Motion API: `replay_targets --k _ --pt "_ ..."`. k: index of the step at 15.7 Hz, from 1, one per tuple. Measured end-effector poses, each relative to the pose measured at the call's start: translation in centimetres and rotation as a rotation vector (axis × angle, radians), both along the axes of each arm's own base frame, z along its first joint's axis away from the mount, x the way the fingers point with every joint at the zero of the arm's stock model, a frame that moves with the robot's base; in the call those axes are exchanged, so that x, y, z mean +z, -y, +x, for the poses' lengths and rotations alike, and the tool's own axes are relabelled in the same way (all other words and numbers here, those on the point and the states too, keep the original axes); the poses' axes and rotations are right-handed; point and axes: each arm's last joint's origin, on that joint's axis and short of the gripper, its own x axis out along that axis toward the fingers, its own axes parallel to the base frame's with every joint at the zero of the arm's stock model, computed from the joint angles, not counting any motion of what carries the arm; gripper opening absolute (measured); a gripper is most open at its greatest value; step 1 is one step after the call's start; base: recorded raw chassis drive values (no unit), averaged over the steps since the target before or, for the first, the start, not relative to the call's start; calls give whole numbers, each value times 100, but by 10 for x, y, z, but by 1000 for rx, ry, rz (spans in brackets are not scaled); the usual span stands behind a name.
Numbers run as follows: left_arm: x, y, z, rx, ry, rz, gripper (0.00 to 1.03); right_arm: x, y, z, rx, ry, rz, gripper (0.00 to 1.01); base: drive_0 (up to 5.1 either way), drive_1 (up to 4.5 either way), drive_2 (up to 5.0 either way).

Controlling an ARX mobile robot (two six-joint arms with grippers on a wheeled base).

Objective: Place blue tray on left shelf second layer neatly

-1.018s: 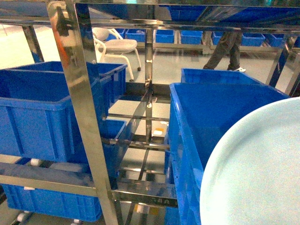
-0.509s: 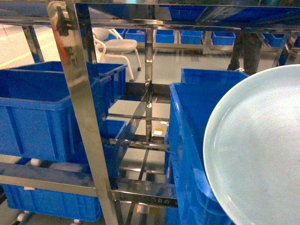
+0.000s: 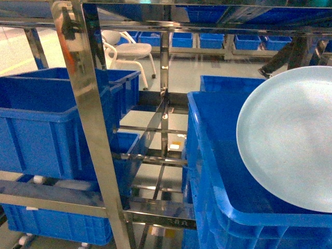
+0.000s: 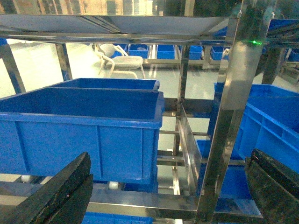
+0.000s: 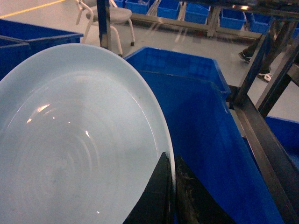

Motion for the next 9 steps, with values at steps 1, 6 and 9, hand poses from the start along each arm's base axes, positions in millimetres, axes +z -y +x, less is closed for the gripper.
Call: replay_targets --k 1,6,9 --pt "0 0 0 0 0 0 98 -7 0 10 0 -17 -13 2 0 0 0" --pt "0 0 0 0 0 0 98 -40 2 65 -7 -79 -69 2 0 0 0" --pt "0 0 0 0 0 0 98 -58 9 80 -30 -124 -93 2 0 0 0"
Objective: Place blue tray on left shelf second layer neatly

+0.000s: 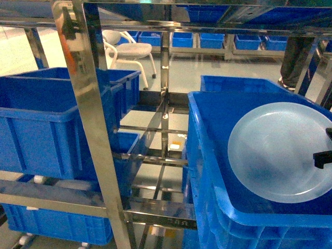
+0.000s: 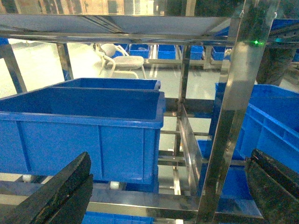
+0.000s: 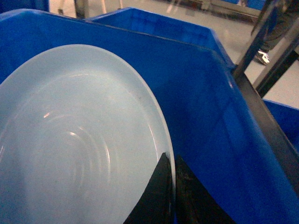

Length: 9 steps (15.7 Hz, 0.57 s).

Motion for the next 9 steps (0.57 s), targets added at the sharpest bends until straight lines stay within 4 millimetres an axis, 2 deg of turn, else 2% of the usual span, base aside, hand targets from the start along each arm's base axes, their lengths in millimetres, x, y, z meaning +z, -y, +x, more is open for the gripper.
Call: replay_targets --k 1,4,8,9 --pt "0 0 0 0 0 0 98 1 2 1 -23 5 -11 2 0 0 0" --pt "0 0 0 0 0 0 98 3 3 -3 -16 13 0 44 0 0 0" --pt "0 0 0 0 0 0 98 26 -11 -30 28 64 39 95 0 0 0" --pt "0 0 0 0 0 0 98 29 -13 -38 38 66 52 99 0 0 0"
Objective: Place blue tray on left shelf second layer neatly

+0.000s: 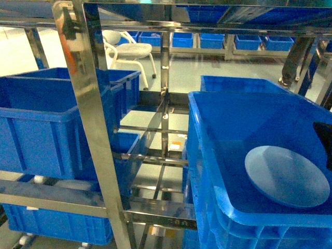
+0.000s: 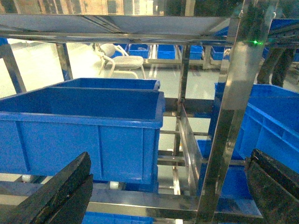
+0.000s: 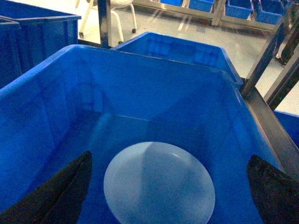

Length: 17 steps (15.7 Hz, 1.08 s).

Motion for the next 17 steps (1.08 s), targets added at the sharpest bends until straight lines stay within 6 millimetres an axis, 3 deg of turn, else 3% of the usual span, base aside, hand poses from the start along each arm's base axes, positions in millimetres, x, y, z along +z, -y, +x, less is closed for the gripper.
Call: replay_targets --k 7,12,16,17 --pt "0 0 0 0 0 0 98 27 0 -80 20 69 26 98 0 0 0" --pt "0 0 0 0 0 0 98 30 1 -82 -1 98 26 97 0 0 0" --pt "0 0 0 0 1 0 98 33 1 -89 -103 168 57 81 0 0 0" --pt "0 0 0 0 0 0 98 39 2 -98 -123 202 78 70 0 0 0"
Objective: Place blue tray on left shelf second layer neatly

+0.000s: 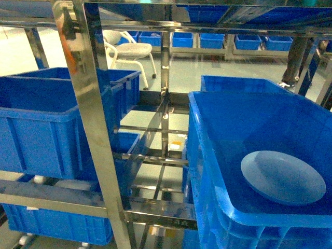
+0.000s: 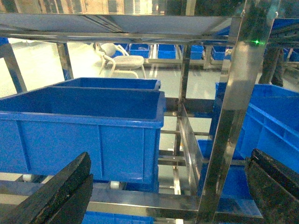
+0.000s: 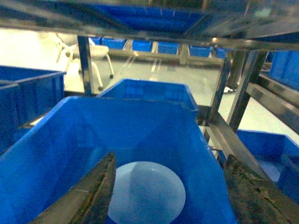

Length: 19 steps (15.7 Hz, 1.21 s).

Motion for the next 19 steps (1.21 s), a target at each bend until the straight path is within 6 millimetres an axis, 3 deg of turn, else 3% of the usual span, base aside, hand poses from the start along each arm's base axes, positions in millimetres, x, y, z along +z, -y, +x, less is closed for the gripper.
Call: replay_targets --k 5,6,13,19 --pt "0 0 0 0 1 0 98 2 0 -34 -7 9 22 6 0 0 0" --pt "0 0 0 0 1 0 98 3 0 -38 -7 11 24 2 0 0 0" --pt "0 0 0 0 1 0 98 8 0 -64 -7 27 27 2 0 0 0" --pt "0 0 0 0 1 0 98 11 0 -76 -7 35 27 2 0 0 0"
